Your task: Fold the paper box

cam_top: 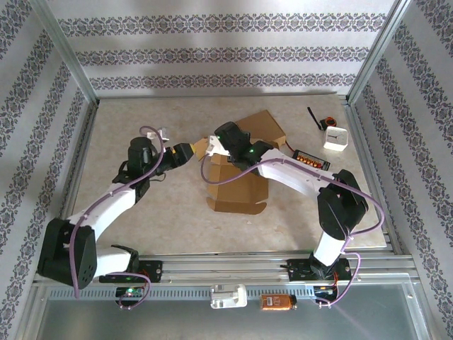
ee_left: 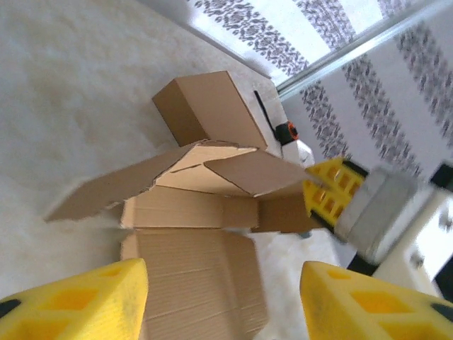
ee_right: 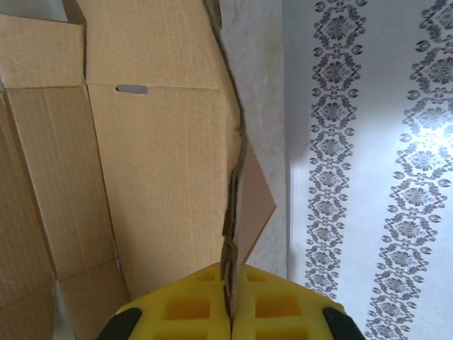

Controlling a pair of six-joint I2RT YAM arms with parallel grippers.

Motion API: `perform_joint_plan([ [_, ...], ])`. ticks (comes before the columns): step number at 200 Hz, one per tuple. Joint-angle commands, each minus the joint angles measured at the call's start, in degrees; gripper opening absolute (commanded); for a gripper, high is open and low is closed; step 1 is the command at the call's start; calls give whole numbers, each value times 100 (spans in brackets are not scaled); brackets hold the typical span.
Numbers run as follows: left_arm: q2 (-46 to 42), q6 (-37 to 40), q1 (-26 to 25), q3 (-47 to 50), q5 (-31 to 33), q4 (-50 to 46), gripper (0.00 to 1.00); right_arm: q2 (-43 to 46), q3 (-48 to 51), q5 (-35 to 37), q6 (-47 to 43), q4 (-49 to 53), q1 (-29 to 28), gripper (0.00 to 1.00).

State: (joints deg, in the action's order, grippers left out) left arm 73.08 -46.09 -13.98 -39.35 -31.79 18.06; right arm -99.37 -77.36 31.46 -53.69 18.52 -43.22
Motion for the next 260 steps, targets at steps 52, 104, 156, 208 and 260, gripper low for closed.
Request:
perform_joint_plan([
  [52, 1317, -3933, -636, -233, 814, 2160, 69, 113, 414, -280, 301, -675, 242, 2],
  [104, 2682, -5429, -816, -571, 810, 4481, 70, 137, 512, -399, 277, -691, 254, 2],
  [156, 2921, -5737, -1013, -724, 1040, 4718, 44, 124, 518, -397, 226, -668, 277, 2],
  [208, 3050, -5342, -1020, -687, 1014, 4595, 13, 340, 704, -626, 518, -661, 181, 20],
  [260, 3571, -4869, -1013, -841, 614, 4814, 1, 1521, 643, -3098, 2333, 490, 532, 77],
])
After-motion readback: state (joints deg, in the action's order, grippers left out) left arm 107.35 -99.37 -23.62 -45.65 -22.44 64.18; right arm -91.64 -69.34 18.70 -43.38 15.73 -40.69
